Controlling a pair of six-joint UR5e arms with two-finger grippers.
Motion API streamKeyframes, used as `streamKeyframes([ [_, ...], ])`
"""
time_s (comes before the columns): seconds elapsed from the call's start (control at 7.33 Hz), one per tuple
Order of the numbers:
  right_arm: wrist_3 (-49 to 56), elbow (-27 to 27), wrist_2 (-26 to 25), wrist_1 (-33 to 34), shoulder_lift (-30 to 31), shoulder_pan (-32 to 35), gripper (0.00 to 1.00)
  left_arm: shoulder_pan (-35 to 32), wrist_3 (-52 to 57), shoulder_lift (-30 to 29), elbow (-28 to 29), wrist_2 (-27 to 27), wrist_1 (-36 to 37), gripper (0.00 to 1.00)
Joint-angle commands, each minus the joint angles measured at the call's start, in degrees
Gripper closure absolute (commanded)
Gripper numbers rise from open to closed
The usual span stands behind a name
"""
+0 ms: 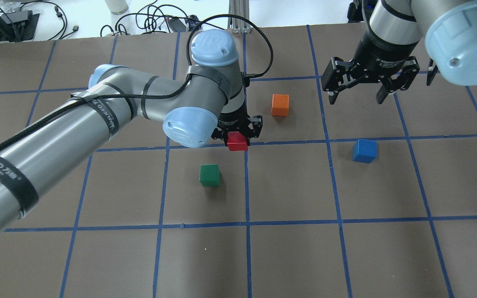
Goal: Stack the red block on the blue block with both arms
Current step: 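Lift the red cube with the left gripper and carry it toward the right arm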
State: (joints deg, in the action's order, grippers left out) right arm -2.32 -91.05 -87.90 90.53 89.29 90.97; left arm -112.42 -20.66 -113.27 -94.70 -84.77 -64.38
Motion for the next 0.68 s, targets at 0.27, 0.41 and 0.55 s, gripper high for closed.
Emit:
streamKeyframes([
  [0.27, -0.1, 0.1, 0.0, 0.1, 0.0, 0.0, 0.0, -5.4, -4.3, -6.2, -0.2, 0.6, 3.6, 0.51],
  [0.41, 0.0, 0.0, 0.0, 0.0, 0.0, 0.0, 0.0, -5.5, -4.3, -6.4, -0.2, 0.0, 3.6, 0.02],
  [0.55, -0.1, 0.0, 0.1, 0.1, 0.0, 0.0, 0.0, -5.5, -4.0, -6.6, -0.1, 0.1, 3.6, 0.0],
])
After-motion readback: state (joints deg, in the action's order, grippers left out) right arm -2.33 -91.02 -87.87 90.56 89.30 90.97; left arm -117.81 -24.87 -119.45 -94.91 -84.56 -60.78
